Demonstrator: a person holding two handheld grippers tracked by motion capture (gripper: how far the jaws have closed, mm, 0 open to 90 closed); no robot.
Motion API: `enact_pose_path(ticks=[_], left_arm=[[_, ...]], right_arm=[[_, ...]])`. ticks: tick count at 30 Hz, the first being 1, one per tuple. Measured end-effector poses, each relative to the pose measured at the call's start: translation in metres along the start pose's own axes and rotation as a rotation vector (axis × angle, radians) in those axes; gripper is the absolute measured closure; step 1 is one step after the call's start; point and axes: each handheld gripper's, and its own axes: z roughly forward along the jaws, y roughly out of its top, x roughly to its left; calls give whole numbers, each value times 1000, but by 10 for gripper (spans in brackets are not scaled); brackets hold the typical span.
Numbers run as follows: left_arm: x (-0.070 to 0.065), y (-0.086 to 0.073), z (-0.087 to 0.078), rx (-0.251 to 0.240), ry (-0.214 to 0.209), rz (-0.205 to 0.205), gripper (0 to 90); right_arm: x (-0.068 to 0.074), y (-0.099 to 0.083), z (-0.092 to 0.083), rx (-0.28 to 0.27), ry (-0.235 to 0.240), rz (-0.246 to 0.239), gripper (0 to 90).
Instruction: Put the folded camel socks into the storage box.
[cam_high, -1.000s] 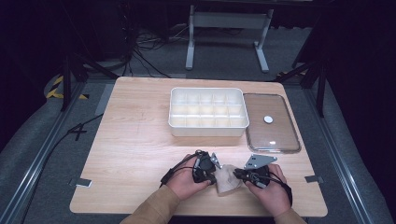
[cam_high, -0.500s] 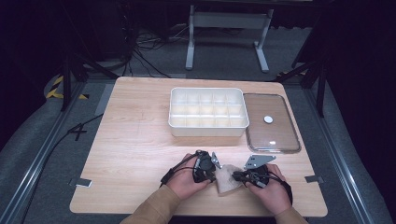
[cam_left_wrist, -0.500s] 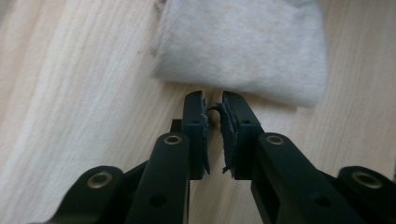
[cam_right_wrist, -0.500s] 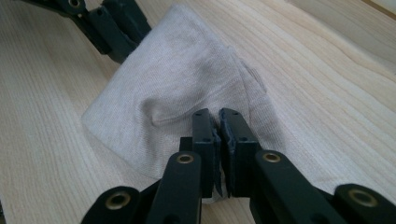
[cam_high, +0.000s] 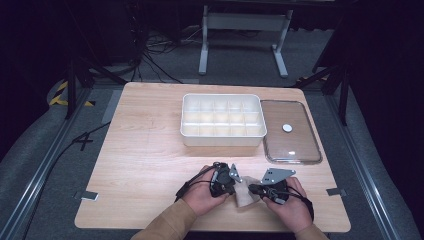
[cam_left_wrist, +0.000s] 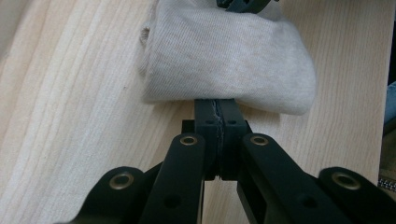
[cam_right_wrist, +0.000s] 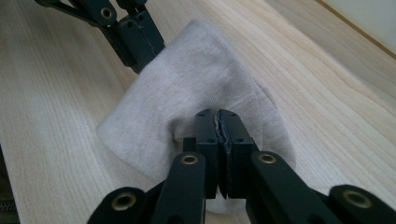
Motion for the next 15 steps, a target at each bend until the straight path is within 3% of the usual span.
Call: enact_pose_path(ticks=[6, 13, 15], left_arm=[[-3, 2, -2, -26, -17, 24, 888], [-6, 2, -7, -59, -7, 44, 863], [-8, 3, -9, -68, 1, 54, 862]], right_arm=[[3, -2, 10, 33, 26, 9, 884], [12, 2, 16, 7, 23, 51, 884], [14, 2, 18, -5, 48, 86, 885]])
